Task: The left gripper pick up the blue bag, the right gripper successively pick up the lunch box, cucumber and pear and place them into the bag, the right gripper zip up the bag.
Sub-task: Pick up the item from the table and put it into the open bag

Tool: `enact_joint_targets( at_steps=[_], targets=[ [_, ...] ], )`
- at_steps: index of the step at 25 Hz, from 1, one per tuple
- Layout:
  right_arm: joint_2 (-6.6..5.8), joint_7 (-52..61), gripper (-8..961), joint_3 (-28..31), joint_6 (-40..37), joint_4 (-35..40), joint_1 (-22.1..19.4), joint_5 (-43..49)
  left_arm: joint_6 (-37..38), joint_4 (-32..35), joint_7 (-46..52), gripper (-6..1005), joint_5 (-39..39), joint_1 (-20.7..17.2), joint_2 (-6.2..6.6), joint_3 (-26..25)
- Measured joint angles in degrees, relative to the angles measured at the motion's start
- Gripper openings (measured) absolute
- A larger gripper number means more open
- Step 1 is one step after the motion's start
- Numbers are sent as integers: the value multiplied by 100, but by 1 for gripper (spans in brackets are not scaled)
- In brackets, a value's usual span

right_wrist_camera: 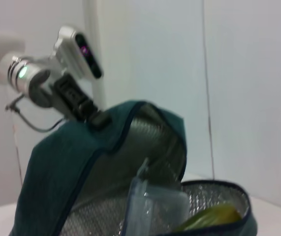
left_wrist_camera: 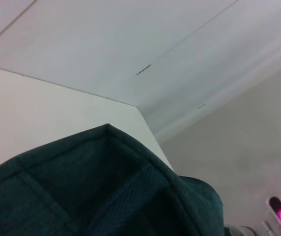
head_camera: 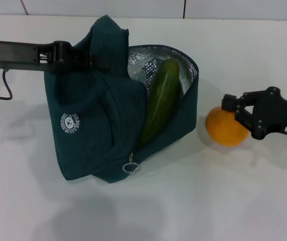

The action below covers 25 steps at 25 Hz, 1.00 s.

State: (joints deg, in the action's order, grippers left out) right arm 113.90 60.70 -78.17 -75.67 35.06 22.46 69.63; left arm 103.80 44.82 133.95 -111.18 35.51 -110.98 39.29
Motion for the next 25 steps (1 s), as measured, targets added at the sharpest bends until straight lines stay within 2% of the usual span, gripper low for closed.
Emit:
enact_joint_targets(
  at_steps=[8, 12, 16, 20, 25],
  targets=[
    [4, 276, 32, 522, -428, -18, -37, -46, 0, -1, 9, 40, 0, 0, -27, 0],
    [52, 729, 32, 1027, -864, -18, 123, -72, 0, -51, 38, 40, 22, 0, -32, -1],
    [119, 1052, 32, 1368, -1253, -19, 418, -82, 0, -189, 45, 40, 130, -7, 0, -16],
    [148, 1259, 33, 1360, -1323, -83, 801, -94, 0, -209, 45, 40, 134, -15, 0, -67],
    [177, 1306, 33, 1298, -1298, -685, 1503, -98, 0, -211, 30, 40, 126, -18, -22, -70]
  ],
)
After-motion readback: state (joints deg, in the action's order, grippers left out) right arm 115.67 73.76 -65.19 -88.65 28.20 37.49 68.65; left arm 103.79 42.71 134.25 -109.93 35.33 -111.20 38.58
